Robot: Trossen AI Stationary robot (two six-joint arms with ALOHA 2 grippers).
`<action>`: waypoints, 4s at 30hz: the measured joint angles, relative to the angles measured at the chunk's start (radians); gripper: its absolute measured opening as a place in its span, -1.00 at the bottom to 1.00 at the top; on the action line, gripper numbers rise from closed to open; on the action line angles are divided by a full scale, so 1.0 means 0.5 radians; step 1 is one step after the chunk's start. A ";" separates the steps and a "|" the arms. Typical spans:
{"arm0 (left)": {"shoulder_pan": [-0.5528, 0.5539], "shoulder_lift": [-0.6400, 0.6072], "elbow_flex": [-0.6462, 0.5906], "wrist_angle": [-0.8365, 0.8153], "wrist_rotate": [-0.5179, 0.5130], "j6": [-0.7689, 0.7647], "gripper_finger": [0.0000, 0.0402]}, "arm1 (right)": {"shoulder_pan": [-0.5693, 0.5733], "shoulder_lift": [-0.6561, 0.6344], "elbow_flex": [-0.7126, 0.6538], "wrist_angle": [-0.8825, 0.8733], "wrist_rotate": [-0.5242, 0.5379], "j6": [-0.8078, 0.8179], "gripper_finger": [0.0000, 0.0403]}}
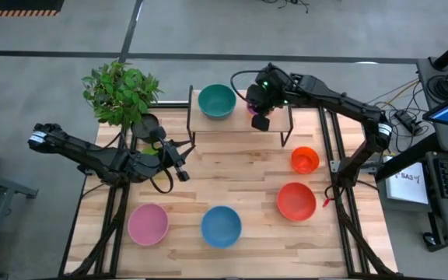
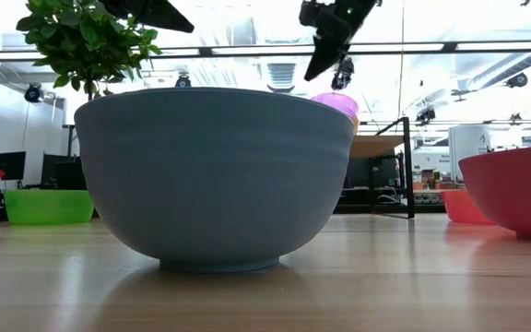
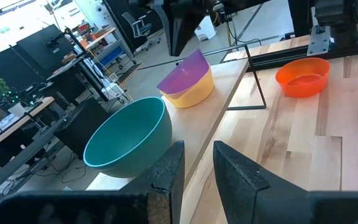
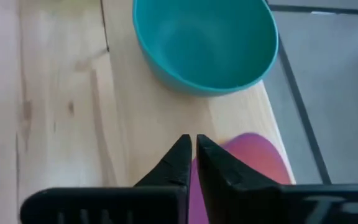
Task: Place and stack bowls onto a shelf
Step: Stack the small purple bowl on top of the small yellow bowl on the shelf, then stack the big pink bowl on top of the big dark green bowl on the shelf
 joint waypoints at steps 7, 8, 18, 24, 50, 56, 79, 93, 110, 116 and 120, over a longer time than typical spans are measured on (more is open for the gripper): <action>0.000 0.000 0.000 -0.001 0.000 0.000 -0.66 | -0.066 -0.075 -0.350 0.374 -0.002 -0.004 -0.96; 0.000 0.000 0.000 -0.001 0.000 0.000 -0.66 | -0.079 -0.092 -0.402 0.441 -0.014 -0.004 -0.96; 0.000 0.000 0.000 -0.001 0.000 0.000 -0.66 | -0.190 -0.300 -0.886 0.940 -0.265 0.161 -0.96; 0.000 0.000 0.000 0.000 0.001 0.000 -0.66 | -0.187 -0.405 -1.131 1.211 -0.305 0.230 -0.96; 0.063 0.000 0.037 0.101 -0.181 -0.187 -0.66 | 0.535 -1.359 -1.836 1.327 -0.399 0.784 -0.96; 0.063 0.000 0.061 -0.233 -0.136 -0.773 -0.66 | 0.753 -1.393 -1.911 1.321 -0.392 0.811 -0.96; 0.065 0.202 0.063 -0.975 2.093 -2.357 -0.66 | 1.040 -1.378 -2.075 1.330 -0.343 0.690 -0.96; -0.276 0.497 0.174 -1.019 2.748 -3.727 -0.68 | 1.041 -1.376 -2.146 1.333 -0.344 0.623 -0.96; -0.514 1.295 1.082 -2.216 2.420 -3.789 -0.52 | 1.041 -1.376 -2.167 1.331 -0.346 0.601 -0.96; -0.518 1.466 1.141 -2.253 2.376 -3.619 -0.24 | 1.041 -1.376 -2.167 1.331 -0.346 0.602 -0.96; -0.519 1.502 1.116 -2.308 2.321 -3.616 -0.21 | 1.041 -1.377 -2.167 1.331 -0.346 0.604 -0.96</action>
